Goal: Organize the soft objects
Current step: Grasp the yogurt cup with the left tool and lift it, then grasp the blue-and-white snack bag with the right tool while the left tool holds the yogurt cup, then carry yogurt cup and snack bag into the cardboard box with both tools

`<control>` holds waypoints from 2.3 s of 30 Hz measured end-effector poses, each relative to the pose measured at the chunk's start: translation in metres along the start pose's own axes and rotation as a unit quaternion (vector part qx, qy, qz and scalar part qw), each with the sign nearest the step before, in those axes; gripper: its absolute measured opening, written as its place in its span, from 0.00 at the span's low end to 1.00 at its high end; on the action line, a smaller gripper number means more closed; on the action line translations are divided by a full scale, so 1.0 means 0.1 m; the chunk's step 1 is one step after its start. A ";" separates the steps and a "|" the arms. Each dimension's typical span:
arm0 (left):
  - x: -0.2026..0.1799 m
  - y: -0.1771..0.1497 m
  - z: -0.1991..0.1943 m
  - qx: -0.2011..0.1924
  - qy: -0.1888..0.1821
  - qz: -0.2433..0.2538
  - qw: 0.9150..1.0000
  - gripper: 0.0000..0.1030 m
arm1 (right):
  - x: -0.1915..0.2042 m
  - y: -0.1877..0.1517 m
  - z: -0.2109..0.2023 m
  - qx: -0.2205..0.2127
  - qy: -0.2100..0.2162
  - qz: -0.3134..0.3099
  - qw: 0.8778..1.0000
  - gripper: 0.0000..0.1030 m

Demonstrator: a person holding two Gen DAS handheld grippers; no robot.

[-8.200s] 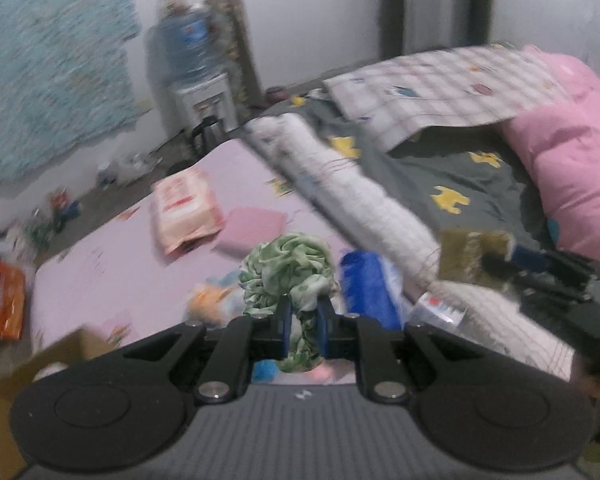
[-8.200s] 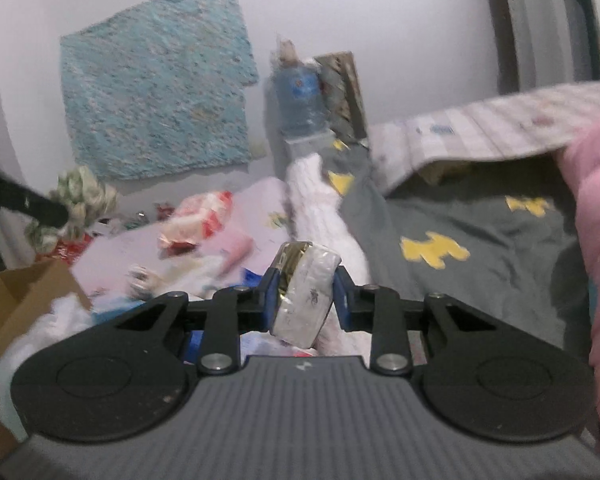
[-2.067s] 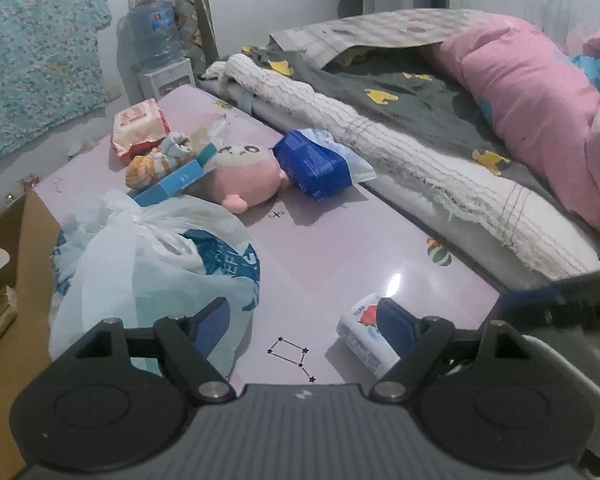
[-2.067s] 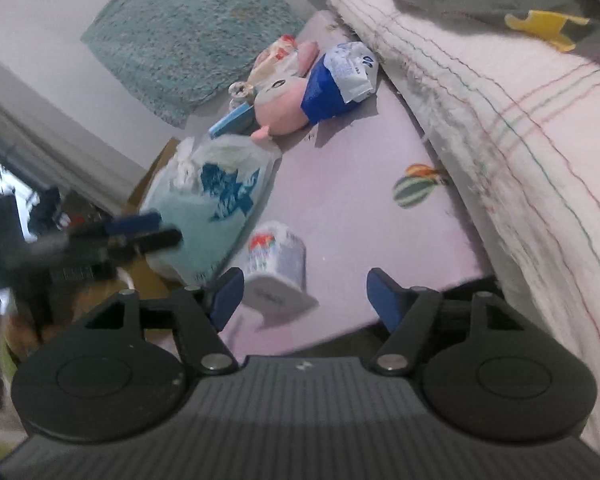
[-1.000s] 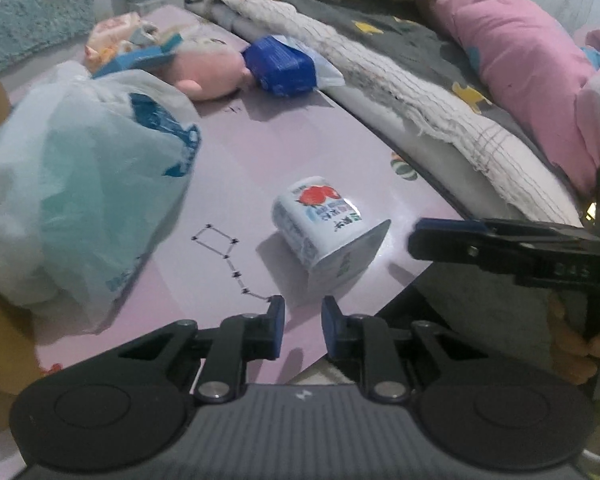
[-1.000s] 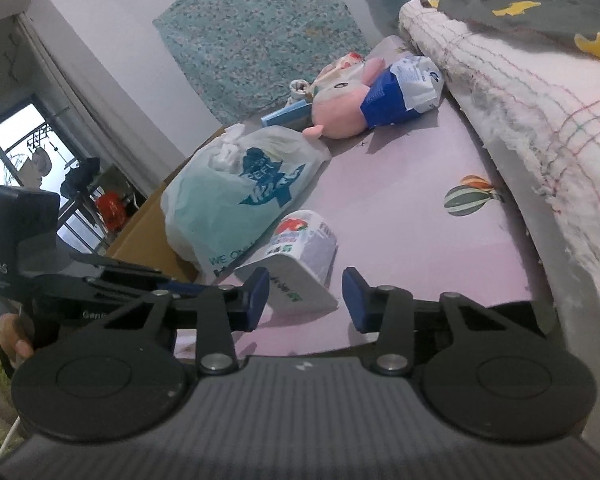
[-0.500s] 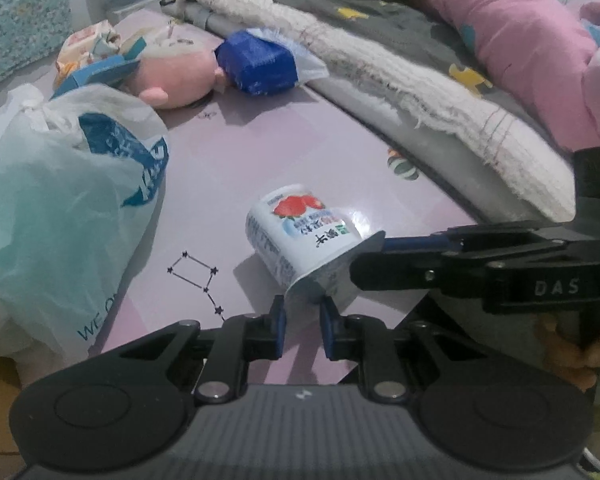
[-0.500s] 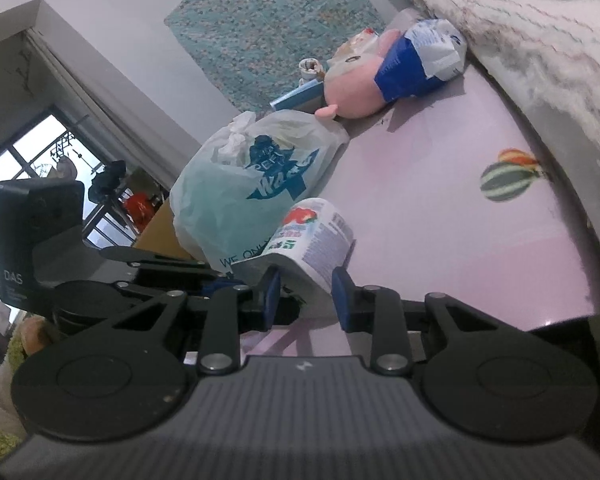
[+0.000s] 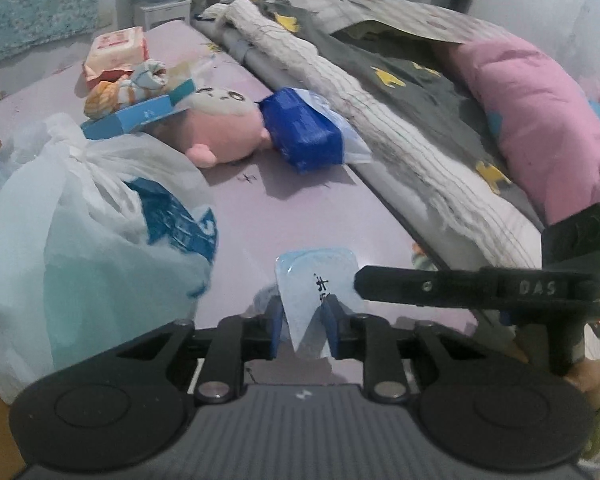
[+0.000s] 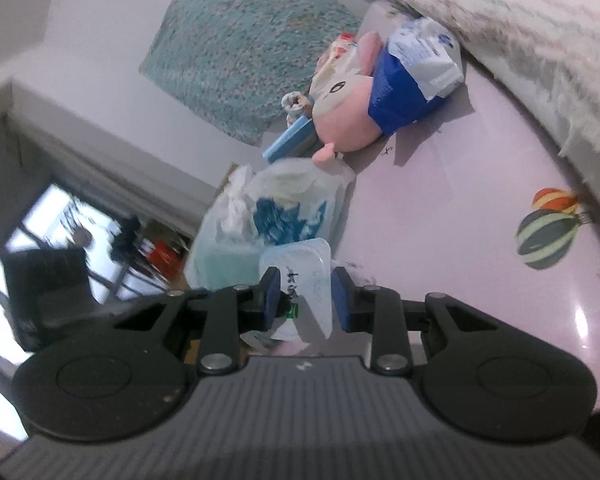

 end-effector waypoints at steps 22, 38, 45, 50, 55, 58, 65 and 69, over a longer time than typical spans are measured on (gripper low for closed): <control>-0.01 0.18 0.40 0.048 0.046 0.007 0.998 0.65 | 0.21 0.86 0.11 -0.037 -0.113 -0.148 0.982 0.79; 0.10 0.16 0.37 0.040 0.028 -0.023 0.999 0.64 | -0.24 1.40 1.37 0.042 -0.272 -0.285 0.918 0.90; 0.12 0.15 0.36 0.039 0.025 -0.024 0.999 0.64 | -0.19 1.17 1.02 0.058 -0.274 -0.267 0.922 0.77; 0.11 0.14 0.35 0.038 0.023 -0.021 0.999 0.64 | -0.11 0.72 0.48 0.093 -0.278 -0.269 0.917 0.79; 0.11 0.14 0.36 0.036 0.024 -0.019 0.999 0.64 | -0.03 0.45 0.17 0.112 -0.282 -0.258 0.917 0.86; 0.10 0.13 0.36 0.034 0.025 -0.014 0.999 0.64 | -0.08 0.47 0.21 0.102 -0.288 -0.234 0.923 0.89; 0.09 0.13 0.33 0.036 0.022 -0.019 0.999 0.64 | -0.16 0.43 0.39 0.083 -0.318 -0.273 0.904 0.78; 0.04 0.15 0.25 0.026 0.015 -0.017 0.999 0.64 | -0.17 0.46 0.15 0.055 -0.301 -0.226 0.925 0.70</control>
Point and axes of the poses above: each gripper's, at about its wrist camera, not at the fingertips, and z roughly the way its jaws point, x to its left, y to its top, the point moved 5 cm from there along z, roughly the way its jaws point, and after that the axes turned 7 degrees about -x, right-handed, at the moved point
